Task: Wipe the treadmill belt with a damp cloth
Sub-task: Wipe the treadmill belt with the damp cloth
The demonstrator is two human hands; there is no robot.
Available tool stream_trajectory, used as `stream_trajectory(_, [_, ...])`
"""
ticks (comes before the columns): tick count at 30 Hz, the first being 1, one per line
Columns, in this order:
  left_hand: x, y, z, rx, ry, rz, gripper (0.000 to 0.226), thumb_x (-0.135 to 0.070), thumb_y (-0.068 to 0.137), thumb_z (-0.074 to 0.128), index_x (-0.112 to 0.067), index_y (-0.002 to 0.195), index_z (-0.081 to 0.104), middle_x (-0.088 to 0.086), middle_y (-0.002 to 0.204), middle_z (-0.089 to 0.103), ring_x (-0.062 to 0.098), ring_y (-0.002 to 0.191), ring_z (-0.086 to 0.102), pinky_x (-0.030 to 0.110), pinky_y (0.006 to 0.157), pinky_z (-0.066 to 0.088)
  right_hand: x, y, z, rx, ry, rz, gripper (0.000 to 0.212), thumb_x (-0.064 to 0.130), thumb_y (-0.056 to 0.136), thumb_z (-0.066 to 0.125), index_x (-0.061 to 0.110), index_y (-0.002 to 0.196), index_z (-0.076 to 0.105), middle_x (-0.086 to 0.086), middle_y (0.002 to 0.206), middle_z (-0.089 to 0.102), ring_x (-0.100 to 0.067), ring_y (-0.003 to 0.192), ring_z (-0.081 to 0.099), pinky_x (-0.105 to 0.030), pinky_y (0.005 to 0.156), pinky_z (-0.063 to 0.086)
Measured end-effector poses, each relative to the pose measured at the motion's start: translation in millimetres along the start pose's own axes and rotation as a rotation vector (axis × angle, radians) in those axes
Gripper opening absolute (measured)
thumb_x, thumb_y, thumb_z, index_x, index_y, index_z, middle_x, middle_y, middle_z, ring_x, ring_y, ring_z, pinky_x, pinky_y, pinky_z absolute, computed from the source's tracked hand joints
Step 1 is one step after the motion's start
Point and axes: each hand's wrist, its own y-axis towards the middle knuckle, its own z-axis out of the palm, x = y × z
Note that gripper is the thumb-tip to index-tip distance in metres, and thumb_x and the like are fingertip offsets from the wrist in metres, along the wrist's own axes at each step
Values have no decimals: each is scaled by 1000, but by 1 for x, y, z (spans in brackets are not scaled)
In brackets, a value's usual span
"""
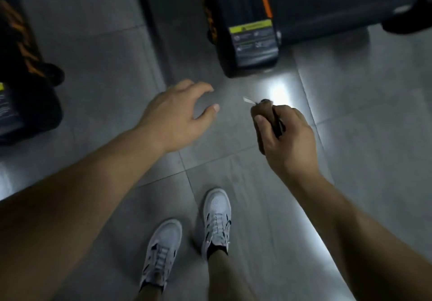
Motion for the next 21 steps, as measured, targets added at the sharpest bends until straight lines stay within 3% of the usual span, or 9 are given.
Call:
stream_trajectory(7, [-122,-9,24,203,143,257,57,-60,92,41,-27,136,56,-3,134,57,21,121,56,48,99,49,-46,-79,-99,-219,85,223,21,36,93,64,17,101,65,-1,86,58,-13,83,47,-29,66,33])
stream_trajectory(12, [-201,-10,46,305,179,400,52,-56,97,47,-26,138,56,-2,134,58,20,121,56,39,97,49,-76,-122,-160,-355,125,389,27,40,90,64,18,107,67,-1,90,58,-12,80,48,-29,67,35])
stream_trajectory(18, [-302,-16,75,389,261,515,64,-66,87,39,-27,134,59,-3,124,62,18,112,60,41,93,52,-122,-164,-237,-480,160,567,28,39,93,62,18,112,65,1,95,56,-7,81,43,-22,63,29])
stream_trajectory(21, [-352,-16,102,419,278,548,69,-68,83,35,-26,133,60,-3,122,63,20,112,61,44,94,52,-157,-185,-271,-517,161,615,29,38,93,63,18,113,66,2,96,56,-13,86,49,-25,69,32])
